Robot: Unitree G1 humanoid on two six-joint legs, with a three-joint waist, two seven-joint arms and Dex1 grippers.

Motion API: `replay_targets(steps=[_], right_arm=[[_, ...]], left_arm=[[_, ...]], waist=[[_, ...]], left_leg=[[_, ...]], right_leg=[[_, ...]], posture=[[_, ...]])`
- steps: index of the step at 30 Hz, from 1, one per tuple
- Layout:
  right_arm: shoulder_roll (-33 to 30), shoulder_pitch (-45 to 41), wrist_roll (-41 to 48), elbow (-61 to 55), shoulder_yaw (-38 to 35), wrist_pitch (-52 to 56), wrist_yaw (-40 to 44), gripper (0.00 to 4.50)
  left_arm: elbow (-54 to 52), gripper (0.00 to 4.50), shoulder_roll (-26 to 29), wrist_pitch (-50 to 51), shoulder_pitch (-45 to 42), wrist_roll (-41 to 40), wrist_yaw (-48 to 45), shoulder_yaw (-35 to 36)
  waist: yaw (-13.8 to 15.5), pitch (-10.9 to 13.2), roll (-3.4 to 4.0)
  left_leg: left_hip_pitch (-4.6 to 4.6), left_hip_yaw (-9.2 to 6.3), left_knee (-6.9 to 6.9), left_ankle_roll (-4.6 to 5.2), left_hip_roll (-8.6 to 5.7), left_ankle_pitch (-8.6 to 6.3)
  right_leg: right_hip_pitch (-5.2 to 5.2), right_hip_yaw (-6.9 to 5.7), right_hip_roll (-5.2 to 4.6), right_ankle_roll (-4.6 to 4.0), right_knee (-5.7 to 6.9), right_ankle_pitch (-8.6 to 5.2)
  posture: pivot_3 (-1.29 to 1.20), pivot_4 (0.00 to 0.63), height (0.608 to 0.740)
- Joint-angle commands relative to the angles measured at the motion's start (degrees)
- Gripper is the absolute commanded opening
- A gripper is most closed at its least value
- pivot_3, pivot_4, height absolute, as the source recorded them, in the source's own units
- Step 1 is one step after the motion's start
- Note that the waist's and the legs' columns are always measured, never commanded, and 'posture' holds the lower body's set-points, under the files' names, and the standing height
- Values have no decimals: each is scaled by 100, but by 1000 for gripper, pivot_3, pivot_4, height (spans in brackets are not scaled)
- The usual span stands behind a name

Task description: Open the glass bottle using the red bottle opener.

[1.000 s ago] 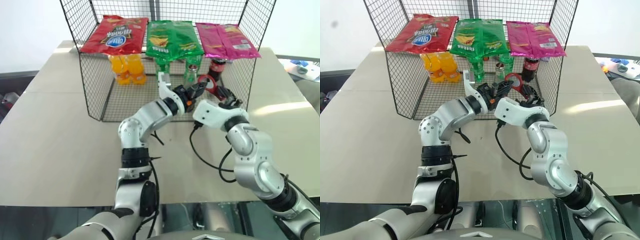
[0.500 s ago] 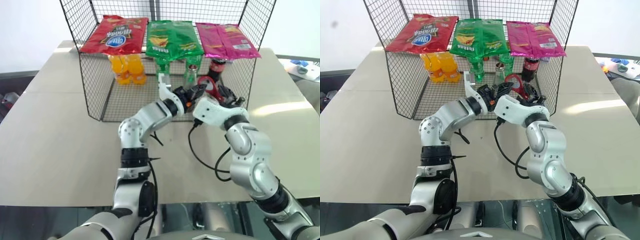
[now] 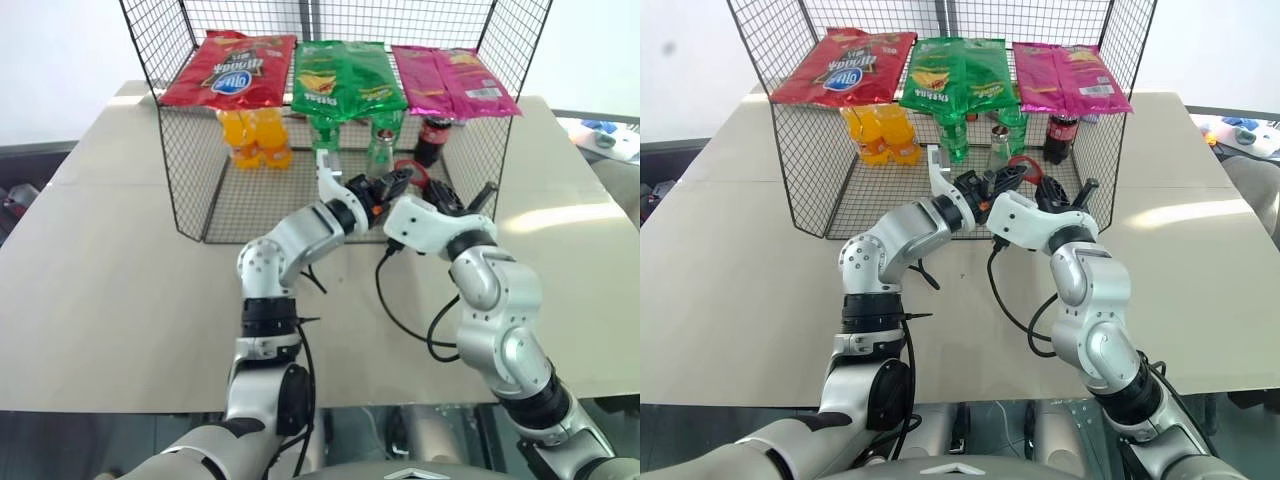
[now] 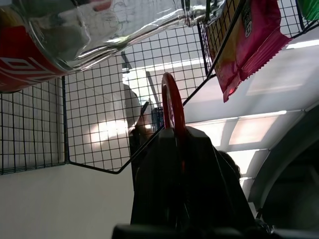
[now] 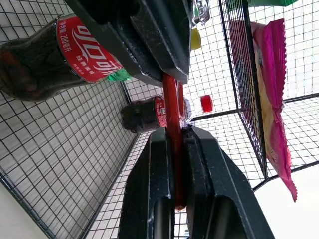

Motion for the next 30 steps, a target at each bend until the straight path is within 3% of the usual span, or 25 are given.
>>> replay_targets(steps=[1,5,6,8,10,11,15,19,22,24,28,30], right_arm=[[19,-18,-176,-140,-266,-173,38,22],[-8,60,-187,-183,-384,-369,104,22],[-68,89,-146,-218,-447,-455,120,0],[-181,157,-29,-313,-587,-645,152,0],[-306,233,88,-408,-759,-811,189,0],[-362,290,201,-486,-863,-895,204,0],[-457,619,966,-947,-1370,-1166,266,0],[-287,975,1984,-1366,-1835,-1357,220,0],[-224,1232,2554,-1543,-2098,-1550,93,0],[-260,1357,2714,-1570,-2157,-1690,-14,0],[-369,1513,2922,-1469,-2205,-2026,-304,0],[-389,1598,3011,-1465,-2246,-2100,-411,0]], left_arm=[[-155,0,-36,33,5,-223,82,-39],[-235,0,-44,68,76,-934,244,31],[-257,735,51,104,86,-999,320,20],[-326,1345,260,156,124,-1221,472,9],[-393,2282,526,257,164,-1464,496,-4],[-464,2476,740,381,200,-1534,404,-33],[-929,2476,1875,981,477,-1307,-485,-148],[-1590,2476,3235,699,939,666,-2512,-562],[-1586,2476,4164,-940,1375,2843,-4626,-1309],[-1264,2476,4382,-1726,1438,3639,-5526,-1530],[-402,4280,4155,-2355,820,4590,-6194,-1798],[-33,4442,3932,-2549,506,4943,-6335,-1887]], waist=[[1,0,0],[-4,0,0],[3,0,0],[8,1,1],[-4,2,2],[-7,2,3],[-37,8,12],[-47,13,20],[-38,14,23],[-26,15,25],[26,16,24],[12,16,23]], left_leg=[[0,-1,0,0,0,0],[0,-2,-1,0,0,0],[0,-3,-2,-1,1,0],[-6,-10,-1,-1,-2,1],[-4,-11,-1,-1,-2,1],[-3,-12,-2,-2,-2,1],[0,-15,-14,-9,1,5],[4,-18,-30,-20,2,11],[8,-17,-39,-27,1,15],[11,-12,-51,-32,0,17],[5,-17,-56,-32,2,18],[4,-17,-56,-31,0,19]], right_leg=[[0,0,0,0,0,0],[0,0,0,0,-1,0],[0,0,0,0,-1,0],[1,-8,-2,0,-2,0],[2,-8,-2,0,-2,0],[2,-8,-2,-1,-1,0],[1,-12,1,-2,1,-1],[-1,-18,2,-5,-1,-3],[0,-20,2,-6,-2,-3],[-3,-19,0,-14,-5,-8],[-7,-23,-1,-23,-10,-15],[-6,-23,-1,-19,-13,-15]], posture=[[0,150,740],[0,150,740],[0,150,740],[0,150,740],[0,150,740],[0,150,740],[0,150,740],[0,150,740],[0,150,740],[0,150,740],[0,150,740],[0,150,740]])
